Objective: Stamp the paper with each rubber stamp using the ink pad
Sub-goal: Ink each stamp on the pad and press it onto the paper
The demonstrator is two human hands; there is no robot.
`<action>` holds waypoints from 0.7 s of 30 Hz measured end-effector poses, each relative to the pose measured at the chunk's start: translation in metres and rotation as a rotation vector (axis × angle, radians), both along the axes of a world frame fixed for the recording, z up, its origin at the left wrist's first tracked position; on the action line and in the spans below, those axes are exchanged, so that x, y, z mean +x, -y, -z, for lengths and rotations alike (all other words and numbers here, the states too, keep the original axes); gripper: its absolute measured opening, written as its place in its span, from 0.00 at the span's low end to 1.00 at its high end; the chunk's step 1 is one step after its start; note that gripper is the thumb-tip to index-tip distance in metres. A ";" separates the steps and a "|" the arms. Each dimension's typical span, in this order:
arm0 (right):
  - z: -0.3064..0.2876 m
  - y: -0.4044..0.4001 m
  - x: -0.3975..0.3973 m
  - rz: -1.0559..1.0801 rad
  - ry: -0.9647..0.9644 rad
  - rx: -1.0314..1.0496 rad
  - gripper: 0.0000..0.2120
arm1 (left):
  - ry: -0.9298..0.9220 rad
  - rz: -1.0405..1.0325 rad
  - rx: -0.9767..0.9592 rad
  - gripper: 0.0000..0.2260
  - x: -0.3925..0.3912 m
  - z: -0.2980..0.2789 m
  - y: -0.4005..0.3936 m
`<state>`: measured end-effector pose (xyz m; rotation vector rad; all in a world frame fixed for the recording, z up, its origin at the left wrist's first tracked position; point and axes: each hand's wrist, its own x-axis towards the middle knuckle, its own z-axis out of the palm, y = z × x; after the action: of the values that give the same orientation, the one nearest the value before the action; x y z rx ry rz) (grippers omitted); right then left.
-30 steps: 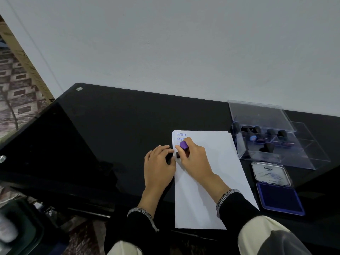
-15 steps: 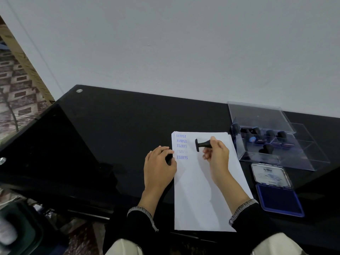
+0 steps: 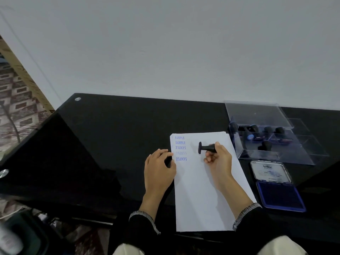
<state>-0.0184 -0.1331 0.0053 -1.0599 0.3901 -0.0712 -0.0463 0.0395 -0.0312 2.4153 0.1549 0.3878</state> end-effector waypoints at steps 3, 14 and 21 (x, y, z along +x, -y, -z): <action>-0.004 0.001 -0.002 -0.045 0.021 -0.057 0.08 | 0.014 0.004 -0.066 0.08 -0.002 -0.003 0.001; -0.053 0.076 -0.019 0.119 0.242 -0.248 0.05 | 0.028 0.132 -0.301 0.08 -0.002 -0.041 0.083; -0.053 0.168 -0.039 0.241 0.117 -0.475 0.06 | -0.065 0.270 -0.205 0.12 -0.002 -0.025 0.150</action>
<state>-0.0569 -0.3015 0.0583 -1.4633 0.4029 -0.4574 -0.0487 -0.1106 -0.0059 2.2091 -0.0992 0.1609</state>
